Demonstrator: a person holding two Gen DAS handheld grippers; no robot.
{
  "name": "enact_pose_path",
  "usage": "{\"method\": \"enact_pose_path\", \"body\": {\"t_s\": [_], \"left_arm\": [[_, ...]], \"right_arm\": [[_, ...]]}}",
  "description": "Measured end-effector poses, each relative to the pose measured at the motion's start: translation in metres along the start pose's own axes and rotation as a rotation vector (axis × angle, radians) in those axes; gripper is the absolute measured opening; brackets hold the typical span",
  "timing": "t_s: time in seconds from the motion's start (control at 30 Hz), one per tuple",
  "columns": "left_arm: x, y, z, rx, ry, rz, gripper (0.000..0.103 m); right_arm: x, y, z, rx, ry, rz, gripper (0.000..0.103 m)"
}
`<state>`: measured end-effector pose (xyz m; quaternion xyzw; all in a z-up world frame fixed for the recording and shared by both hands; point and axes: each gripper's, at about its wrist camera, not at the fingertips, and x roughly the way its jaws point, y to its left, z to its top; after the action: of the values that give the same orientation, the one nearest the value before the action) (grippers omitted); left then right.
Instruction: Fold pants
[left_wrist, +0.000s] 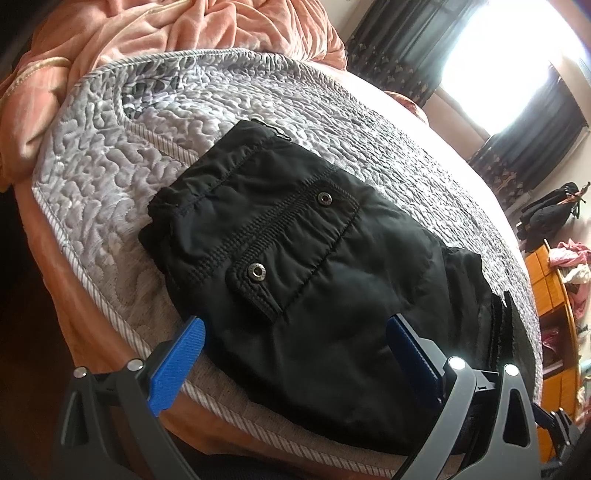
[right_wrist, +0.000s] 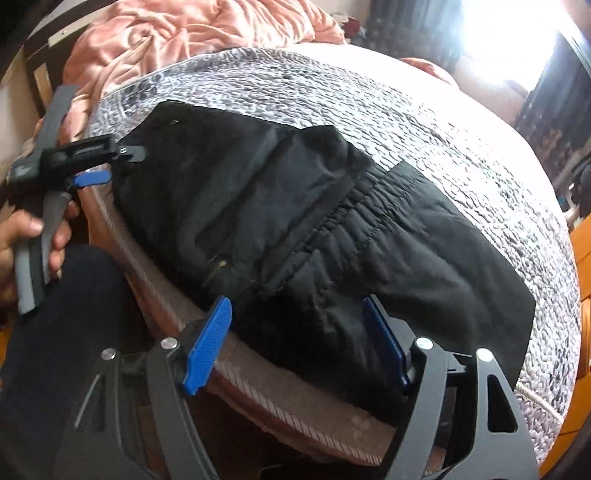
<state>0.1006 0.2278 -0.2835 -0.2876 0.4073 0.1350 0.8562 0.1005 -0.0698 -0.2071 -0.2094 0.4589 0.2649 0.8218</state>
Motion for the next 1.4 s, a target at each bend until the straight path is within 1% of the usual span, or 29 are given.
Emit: {"method": "enact_pose_path", "body": {"t_s": [0.07,0.1,0.17,0.2,0.23,0.27,0.3,0.37,0.43,0.5,0.6,0.67,0.77,0.9,1.0,1.03,1.1,1.17,1.2,1.27,1.33,1.37,1.4], "left_arm": [[-0.001,0.001,0.001,-0.005,-0.001,-0.002,0.099],[-0.001,0.003,0.001,-0.009,0.000,-0.003,0.099],[-0.001,0.005,0.001,-0.017,0.003,-0.006,0.099],[-0.001,0.006,0.002,-0.023,0.004,-0.008,0.099],[-0.001,0.007,0.002,-0.026,0.006,-0.010,0.099],[0.000,0.008,0.002,-0.029,0.007,-0.012,0.099],[0.000,0.008,0.002,-0.031,0.008,-0.015,0.099],[0.000,0.008,0.002,-0.033,0.011,-0.017,0.099],[0.001,0.008,0.002,-0.035,0.014,-0.019,0.099],[0.002,0.008,0.001,-0.036,0.018,-0.020,0.099],[0.001,0.008,0.001,-0.040,0.017,-0.020,0.099],[0.001,0.009,0.001,-0.041,0.017,-0.020,0.099],[0.003,0.008,0.001,-0.038,0.022,-0.015,0.099],[0.005,0.008,0.002,-0.036,0.027,-0.004,0.099],[0.008,0.008,0.002,-0.038,0.040,-0.006,0.099],[0.008,0.007,0.002,-0.035,0.043,-0.005,0.099],[0.008,0.005,0.001,-0.025,0.041,0.000,0.099],[0.007,0.005,0.001,-0.024,0.038,0.005,0.099],[0.007,0.006,0.001,-0.027,0.040,0.007,0.099],[0.008,0.008,0.001,-0.034,0.045,0.007,0.099],[0.008,0.008,0.001,-0.035,0.047,0.009,0.099],[0.008,0.008,0.001,-0.035,0.047,0.008,0.099],[0.008,0.008,0.001,-0.036,0.048,0.007,0.099]], "right_arm": [[0.010,-0.002,0.006,0.006,0.010,0.003,0.072],[0.016,-0.001,0.003,0.006,0.022,-0.002,0.070],[0.022,-0.004,0.007,0.015,0.042,0.013,0.060],[0.028,-0.007,0.008,0.031,0.061,0.034,0.045],[0.033,-0.012,0.007,0.051,0.083,0.062,0.033],[0.034,-0.018,0.005,0.065,0.088,0.082,0.030],[0.034,-0.020,0.004,0.077,0.089,0.109,0.024],[0.029,-0.021,0.004,0.078,0.080,0.131,0.012],[0.018,-0.021,0.006,0.096,0.063,0.161,0.012],[0.004,-0.017,0.010,0.081,0.029,0.168,0.011],[-0.008,-0.010,0.010,0.052,-0.003,0.185,0.011],[-0.001,-0.005,0.006,0.021,0.012,0.198,0.011],[0.028,0.003,-0.007,-0.009,0.086,0.195,0.012],[0.024,-0.001,0.000,-0.008,0.082,0.212,0.012],[0.024,-0.002,0.004,-0.031,0.115,0.232,0.022],[0.022,-0.001,0.006,-0.040,0.116,0.238,0.030],[0.011,-0.004,0.013,-0.031,0.101,0.286,0.038],[-0.002,-0.012,0.026,-0.012,0.070,0.326,0.038],[-0.010,-0.025,0.038,0.019,0.037,0.336,0.038],[-0.012,-0.047,0.055,0.080,0.008,0.326,0.038],[-0.005,-0.080,0.073,0.167,-0.006,0.245,0.040],[0.003,-0.091,0.079,0.194,0.005,0.208,0.039],[0.017,-0.102,0.086,0.221,0.034,0.181,0.039]]}}
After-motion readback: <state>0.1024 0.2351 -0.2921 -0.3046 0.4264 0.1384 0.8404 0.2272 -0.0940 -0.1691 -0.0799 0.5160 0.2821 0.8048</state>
